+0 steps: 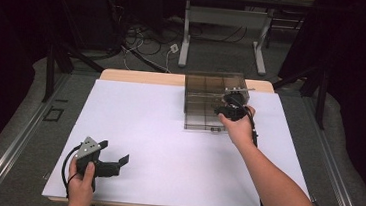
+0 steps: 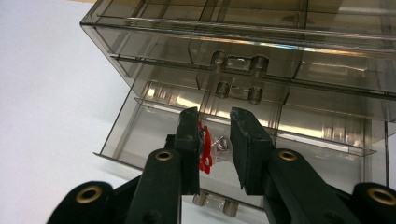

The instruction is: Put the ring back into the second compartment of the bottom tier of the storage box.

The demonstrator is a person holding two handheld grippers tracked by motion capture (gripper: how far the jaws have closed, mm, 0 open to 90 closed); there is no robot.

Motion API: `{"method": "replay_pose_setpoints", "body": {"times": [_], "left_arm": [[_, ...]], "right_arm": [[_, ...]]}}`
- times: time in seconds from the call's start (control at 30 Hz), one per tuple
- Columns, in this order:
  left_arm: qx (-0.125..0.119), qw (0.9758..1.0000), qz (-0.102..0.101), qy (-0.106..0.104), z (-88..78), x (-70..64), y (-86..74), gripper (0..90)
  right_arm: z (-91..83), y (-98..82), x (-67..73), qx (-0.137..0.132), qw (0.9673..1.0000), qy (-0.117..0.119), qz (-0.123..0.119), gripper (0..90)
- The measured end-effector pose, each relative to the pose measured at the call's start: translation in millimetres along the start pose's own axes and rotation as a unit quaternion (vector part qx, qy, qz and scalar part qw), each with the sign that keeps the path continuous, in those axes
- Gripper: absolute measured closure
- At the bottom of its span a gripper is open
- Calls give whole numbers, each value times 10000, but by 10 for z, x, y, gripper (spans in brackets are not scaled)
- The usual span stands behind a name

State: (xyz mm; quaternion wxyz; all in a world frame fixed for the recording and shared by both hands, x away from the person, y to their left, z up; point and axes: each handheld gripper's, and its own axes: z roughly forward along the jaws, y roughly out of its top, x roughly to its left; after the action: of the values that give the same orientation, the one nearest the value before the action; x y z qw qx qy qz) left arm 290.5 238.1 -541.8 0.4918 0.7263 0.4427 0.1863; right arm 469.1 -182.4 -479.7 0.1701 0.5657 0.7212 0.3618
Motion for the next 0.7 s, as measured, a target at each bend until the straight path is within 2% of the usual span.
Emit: {"method": "replay_pose_setpoints", "body": {"times": [0.37, 0.7], "left_arm": [[11, 10000, 14, -3, -11, 6, -1, 8], [14, 10000, 42, -8, -10, 8, 0, 8]], "right_arm": [[114, -35, 41, -57, 9998, -146, -82, 731], [197, -85, 69, 54, 9997, -194, -98, 731]]}}
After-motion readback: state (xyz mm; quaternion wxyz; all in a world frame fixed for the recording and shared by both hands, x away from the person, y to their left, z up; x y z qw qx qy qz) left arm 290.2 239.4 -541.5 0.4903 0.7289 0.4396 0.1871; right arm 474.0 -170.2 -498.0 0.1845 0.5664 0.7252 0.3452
